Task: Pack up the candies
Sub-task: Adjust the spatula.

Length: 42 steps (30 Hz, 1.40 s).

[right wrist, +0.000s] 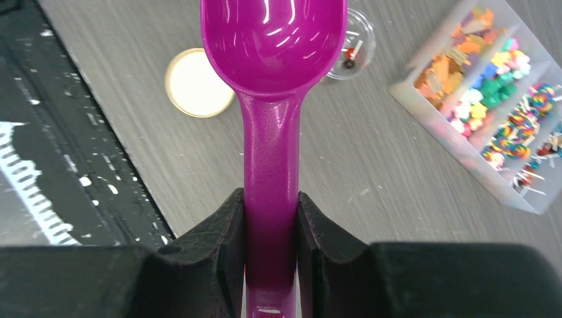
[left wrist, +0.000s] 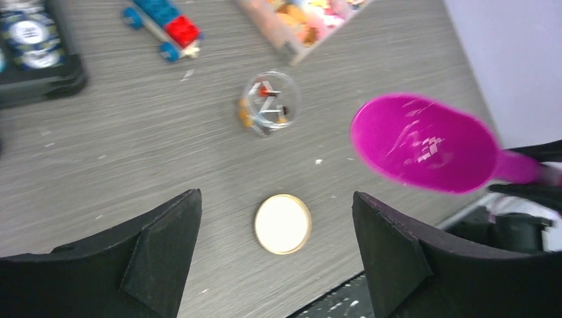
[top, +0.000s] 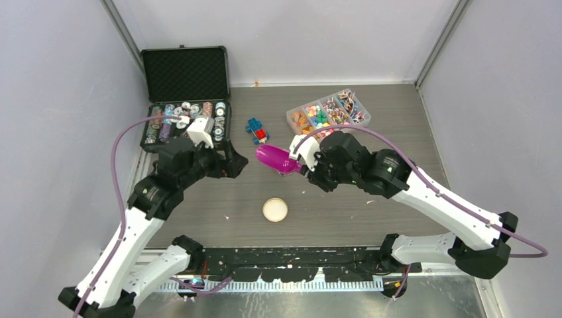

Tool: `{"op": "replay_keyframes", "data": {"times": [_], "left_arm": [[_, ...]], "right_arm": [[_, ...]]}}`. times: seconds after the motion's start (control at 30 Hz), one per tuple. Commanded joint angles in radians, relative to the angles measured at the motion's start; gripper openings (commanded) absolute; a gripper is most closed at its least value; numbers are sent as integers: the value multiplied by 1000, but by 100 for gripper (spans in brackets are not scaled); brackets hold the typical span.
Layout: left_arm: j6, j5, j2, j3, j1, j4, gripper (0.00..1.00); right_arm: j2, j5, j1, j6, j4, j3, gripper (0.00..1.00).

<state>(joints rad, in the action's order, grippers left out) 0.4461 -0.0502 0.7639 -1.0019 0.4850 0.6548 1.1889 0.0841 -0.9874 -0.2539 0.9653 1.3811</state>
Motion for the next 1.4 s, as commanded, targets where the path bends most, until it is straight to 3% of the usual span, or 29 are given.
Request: {"op": "replay_keyframes", "data": {"times": [0.0,0.17,0.33,0.57,0.67,0.77,0.83,0.97,1.03,1.13,1.37], "left_arm": [[55,-265,89,-70,1,-139,83],[169,-399,148,-41,-5,-236,80],[231,-430,164,-13,-19,-265,72],[318,-517,180,21,-69,-241,47],[363,-556,174,44,-110,-249,21],[463,-631,174,76,-175,-298,8],[588,-714,175,126,-223,-399,1],[888,-836,173,277,-295,-728,0],[979,-861,177,318,-313,-829,0],[1038,-876,184,344,-322,-893,0],[1104,-876,180,359,-323,-891,0]], "right_arm": [[-73,-145,1,31,-153,-61,0],[-111,-164,0,35,-179,-105,1],[-119,-169,0,21,-195,-119,1],[-123,-176,9,9,-245,-133,0],[-125,-202,23,4,-261,-135,0],[-138,-214,35,4,-288,-146,2],[-156,-229,57,24,-326,-163,9],[-201,-394,175,128,-466,-219,45],[-223,-512,254,217,-590,-274,58],[-235,-617,323,319,-715,-340,64],[-216,-640,331,336,-771,-367,66]]}}
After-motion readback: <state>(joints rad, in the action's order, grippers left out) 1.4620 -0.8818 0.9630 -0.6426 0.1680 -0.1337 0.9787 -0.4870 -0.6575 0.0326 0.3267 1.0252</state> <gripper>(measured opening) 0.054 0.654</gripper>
